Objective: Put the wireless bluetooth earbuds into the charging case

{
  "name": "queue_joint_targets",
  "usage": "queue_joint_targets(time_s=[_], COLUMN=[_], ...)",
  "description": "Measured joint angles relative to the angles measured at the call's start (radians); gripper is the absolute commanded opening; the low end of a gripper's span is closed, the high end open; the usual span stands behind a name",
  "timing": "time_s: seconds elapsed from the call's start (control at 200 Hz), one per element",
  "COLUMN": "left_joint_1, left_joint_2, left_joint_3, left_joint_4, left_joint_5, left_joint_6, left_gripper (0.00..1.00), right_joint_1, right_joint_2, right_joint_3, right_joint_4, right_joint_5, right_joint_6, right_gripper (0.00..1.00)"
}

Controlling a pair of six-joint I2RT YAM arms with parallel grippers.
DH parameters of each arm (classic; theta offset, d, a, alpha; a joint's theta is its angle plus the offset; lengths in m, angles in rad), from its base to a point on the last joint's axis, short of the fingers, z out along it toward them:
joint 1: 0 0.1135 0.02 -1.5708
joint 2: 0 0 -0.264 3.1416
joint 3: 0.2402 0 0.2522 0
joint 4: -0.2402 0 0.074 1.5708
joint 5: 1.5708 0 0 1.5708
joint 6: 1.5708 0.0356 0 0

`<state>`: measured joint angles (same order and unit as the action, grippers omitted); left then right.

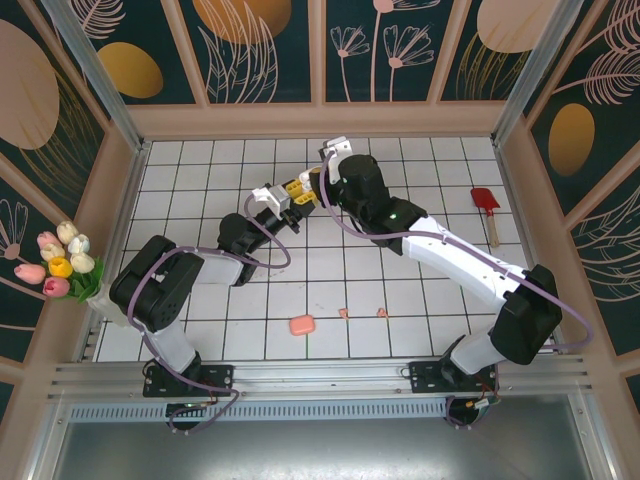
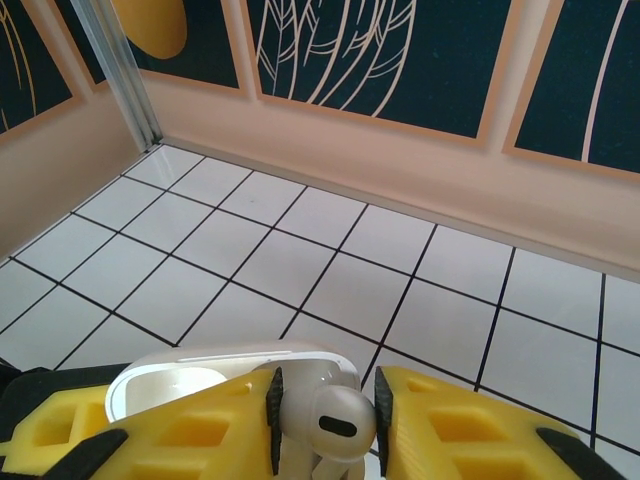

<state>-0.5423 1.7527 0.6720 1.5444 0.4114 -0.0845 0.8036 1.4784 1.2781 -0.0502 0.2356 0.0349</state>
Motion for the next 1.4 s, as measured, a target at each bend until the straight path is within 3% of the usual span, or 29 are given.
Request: queue_joint_targets(time_s=[0.911, 1.401], left_joint_1=[0.0, 0.0], left_joint_2=[0.003, 0.003], left_joint_3=[0.0, 0.003], left_joint_4=[0.0, 0.0], left_joint_5=[-0.003, -0.003], left_joint_6=[-0.003, -0.003], left_gripper=[0.0, 0.0], right_joint_1=[-0.008, -0.039], right_joint_2=[0.0, 0.0], right_joint_3=[0.0, 0.0], right_joint_4=[-0.021, -0.021], right_joint_5=[0.025, -0.055], right_joint_6=[0.031, 0.099], right_gripper=[0.44, 0.44])
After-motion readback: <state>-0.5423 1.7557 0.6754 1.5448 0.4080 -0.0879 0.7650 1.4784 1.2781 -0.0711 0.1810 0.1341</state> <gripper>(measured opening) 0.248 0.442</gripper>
